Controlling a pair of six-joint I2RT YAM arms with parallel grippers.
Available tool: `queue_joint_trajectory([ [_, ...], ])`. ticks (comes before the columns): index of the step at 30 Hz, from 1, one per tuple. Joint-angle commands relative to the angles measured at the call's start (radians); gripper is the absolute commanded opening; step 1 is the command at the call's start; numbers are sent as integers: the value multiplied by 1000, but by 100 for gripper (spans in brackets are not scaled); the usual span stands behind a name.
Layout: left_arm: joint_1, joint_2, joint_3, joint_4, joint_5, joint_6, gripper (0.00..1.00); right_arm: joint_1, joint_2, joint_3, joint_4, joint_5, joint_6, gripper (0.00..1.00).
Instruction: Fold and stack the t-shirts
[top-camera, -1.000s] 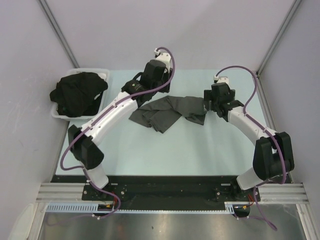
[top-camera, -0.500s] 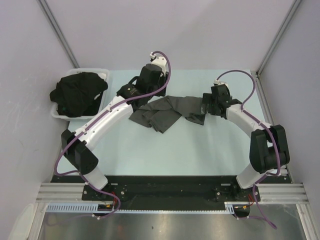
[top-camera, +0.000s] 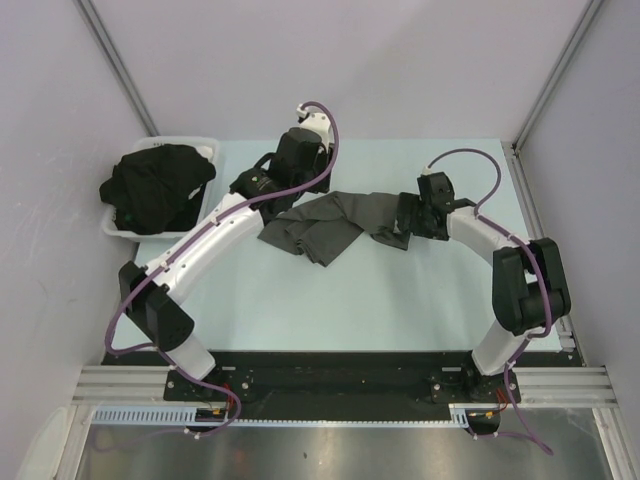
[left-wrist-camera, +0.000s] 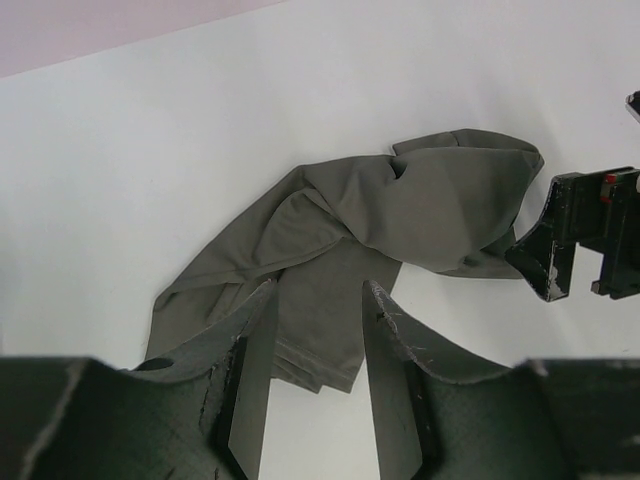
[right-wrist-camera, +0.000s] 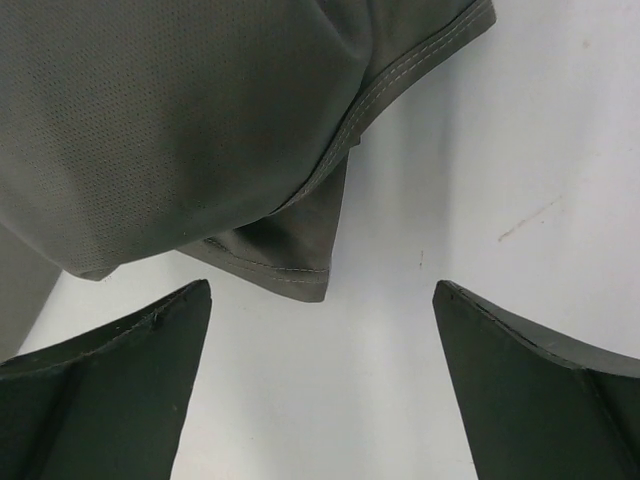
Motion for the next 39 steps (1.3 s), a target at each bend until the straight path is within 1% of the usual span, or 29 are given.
queue_joint_trajectory([
  [1, -3, -54, 0, -5, -24, -11, 44, 12, 18, 37, -3, -36, 21, 98],
  [8, -3, -39, 29, -20, -19, 4, 44, 21, 45, 37, -22, -34, 38, 98],
  [16, -3, -36, 52, -25, -12, 19, 44, 27, 82, 37, -16, -59, 50, 96],
  [20, -3, -38, 59, -26, -18, 26, 44, 33, 100, 37, -27, -53, 47, 91],
  [29, -3, -54, 43, -33, -26, 26, 44, 44, 116, 22, -7, -33, 45, 88],
  [39, -3, -68, 32, -30, -26, 29, 44, 48, 136, 17, 1, -16, 38, 79],
])
